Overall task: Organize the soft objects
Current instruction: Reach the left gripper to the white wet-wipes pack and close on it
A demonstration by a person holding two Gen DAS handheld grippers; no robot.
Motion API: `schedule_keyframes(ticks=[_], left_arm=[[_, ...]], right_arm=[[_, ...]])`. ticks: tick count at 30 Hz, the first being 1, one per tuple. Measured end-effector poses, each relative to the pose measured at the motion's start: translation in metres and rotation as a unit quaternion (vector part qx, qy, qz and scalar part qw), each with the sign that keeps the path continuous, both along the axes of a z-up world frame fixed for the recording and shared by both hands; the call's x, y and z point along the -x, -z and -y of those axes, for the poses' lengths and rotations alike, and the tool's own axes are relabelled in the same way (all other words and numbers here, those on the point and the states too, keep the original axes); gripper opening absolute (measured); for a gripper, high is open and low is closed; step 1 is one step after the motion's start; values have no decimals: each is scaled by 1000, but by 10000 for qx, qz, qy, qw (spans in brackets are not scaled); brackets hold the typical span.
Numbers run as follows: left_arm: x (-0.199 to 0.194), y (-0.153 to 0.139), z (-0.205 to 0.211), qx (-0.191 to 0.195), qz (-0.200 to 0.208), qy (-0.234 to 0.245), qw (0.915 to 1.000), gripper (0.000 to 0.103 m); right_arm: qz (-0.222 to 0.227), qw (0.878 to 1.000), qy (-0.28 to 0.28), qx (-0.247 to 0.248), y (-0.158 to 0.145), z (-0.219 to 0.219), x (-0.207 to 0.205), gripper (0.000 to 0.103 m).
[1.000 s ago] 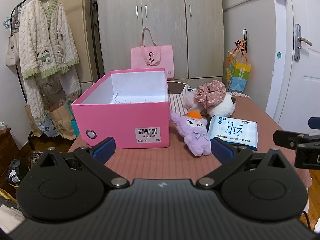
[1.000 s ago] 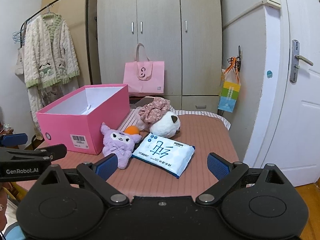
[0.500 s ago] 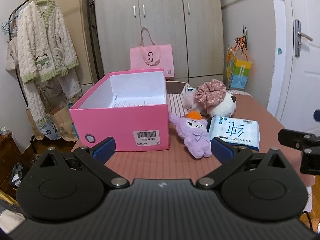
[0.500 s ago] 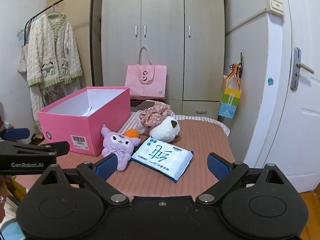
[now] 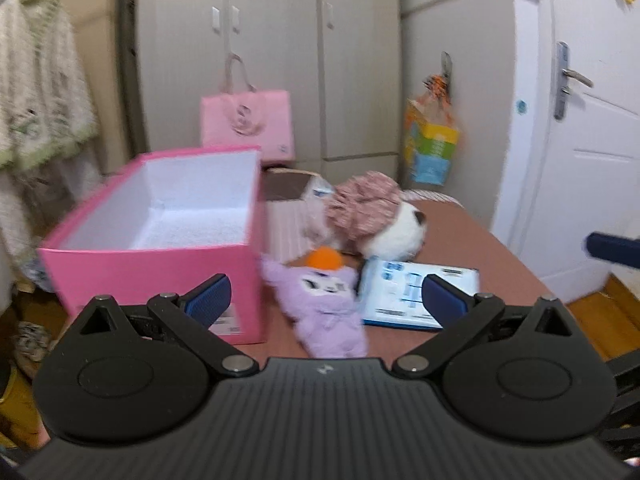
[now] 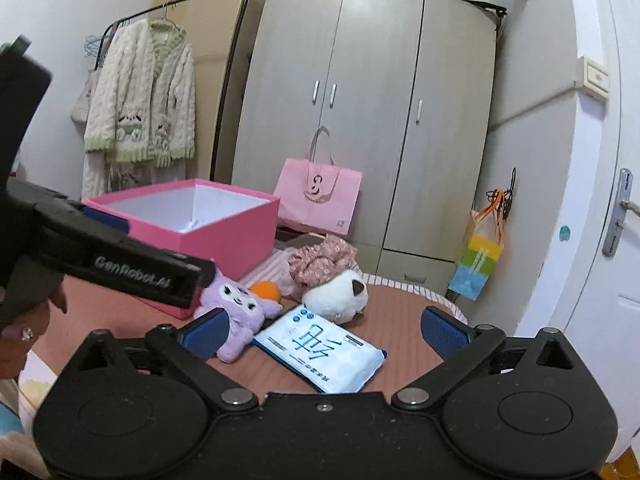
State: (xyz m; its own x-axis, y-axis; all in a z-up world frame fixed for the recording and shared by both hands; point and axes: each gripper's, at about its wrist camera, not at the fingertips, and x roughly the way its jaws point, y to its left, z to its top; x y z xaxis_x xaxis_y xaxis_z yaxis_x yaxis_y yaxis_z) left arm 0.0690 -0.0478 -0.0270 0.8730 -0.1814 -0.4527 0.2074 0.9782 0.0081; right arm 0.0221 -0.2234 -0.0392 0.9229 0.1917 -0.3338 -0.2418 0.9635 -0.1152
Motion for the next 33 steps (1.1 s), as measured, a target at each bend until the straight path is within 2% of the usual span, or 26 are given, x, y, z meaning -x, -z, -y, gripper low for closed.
schedule_keyframes(ticks=[4,6,9,13,19,25,29,33], left_arm=[[-21,15,12,103,-159,426,9989,95],[-32,21,17,165,-263,672,9973,82],[-49,29,27,212,-328,963,9946,71],[-72,41,43,162,-584,1250,9903,69],[-99,58,62,-395,-905,1139,9886,64],[-114,57,55,-79,-1223,1099,9864,66],[-119,61,51,62,-1329,1148,9844,69],[-115,65,53,125,-1348,1131,9843,70]], right_arm=[[-553,9974,-150,-432,16,14,-32,102],[-772,9952,-178,-573,27,19,-46,102],[-872,9925,-436,-741,42,21,-61,102],[-979,9903,-520,-841,52,19,-74,102],[-1145,9921,-273,-436,74,16,-93,95],[-1256,9900,-380,-527,84,22,-103,85],[-1125,9922,-370,-381,88,18,-102,84],[-1125,9920,-304,-492,89,17,-101,82]])
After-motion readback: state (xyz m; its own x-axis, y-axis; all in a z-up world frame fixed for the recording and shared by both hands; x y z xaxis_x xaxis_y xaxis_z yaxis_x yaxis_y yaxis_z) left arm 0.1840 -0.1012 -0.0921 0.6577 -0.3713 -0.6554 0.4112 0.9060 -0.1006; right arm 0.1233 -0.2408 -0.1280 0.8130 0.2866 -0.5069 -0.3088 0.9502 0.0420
